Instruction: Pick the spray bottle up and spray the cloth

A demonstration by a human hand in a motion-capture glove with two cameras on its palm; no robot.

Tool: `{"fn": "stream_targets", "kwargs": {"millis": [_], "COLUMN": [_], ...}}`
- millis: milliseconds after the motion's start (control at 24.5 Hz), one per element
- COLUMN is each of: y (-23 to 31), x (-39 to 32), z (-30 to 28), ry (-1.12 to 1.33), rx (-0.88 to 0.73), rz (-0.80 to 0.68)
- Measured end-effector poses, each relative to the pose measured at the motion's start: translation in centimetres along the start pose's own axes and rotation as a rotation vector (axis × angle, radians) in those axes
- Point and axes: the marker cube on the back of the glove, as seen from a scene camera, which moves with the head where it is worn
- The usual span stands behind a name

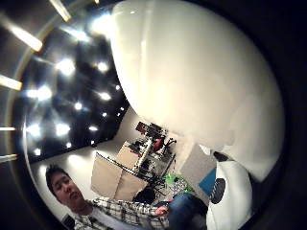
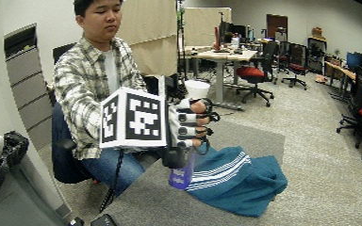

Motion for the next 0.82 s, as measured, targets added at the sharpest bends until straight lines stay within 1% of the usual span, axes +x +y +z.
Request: {"fn": "stream_targets", "kwargs": {"millis": [163,326,816], "y": [-0.1,0.1,2.6], "x": [-0.8,-2.3,-9.2], "z": [-0.3,1.4,12.5], "ry": [-0.042,-0.119,-0.326], "rx": [0.025,0.009,-0.178], "rz": [-0.015,-0.043,-0.175]}}
